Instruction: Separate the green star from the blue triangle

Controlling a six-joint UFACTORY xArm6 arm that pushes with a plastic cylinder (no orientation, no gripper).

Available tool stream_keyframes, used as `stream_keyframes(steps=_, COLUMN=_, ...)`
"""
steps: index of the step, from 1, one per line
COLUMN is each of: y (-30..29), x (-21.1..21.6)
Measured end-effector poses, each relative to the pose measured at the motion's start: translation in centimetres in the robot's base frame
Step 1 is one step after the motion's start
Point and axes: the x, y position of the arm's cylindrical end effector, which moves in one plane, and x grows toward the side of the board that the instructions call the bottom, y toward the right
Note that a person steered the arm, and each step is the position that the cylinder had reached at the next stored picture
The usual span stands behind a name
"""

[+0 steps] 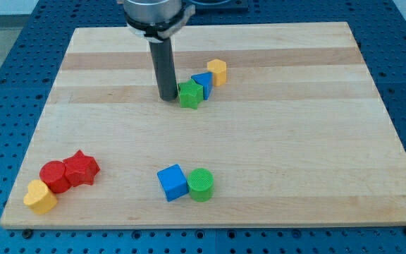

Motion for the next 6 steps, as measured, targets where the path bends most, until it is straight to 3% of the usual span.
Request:
stream_keyframes(steps=2, y=3.2, x=-5.1)
stream_keyframes(steps=6, y=0.4, x=6.4)
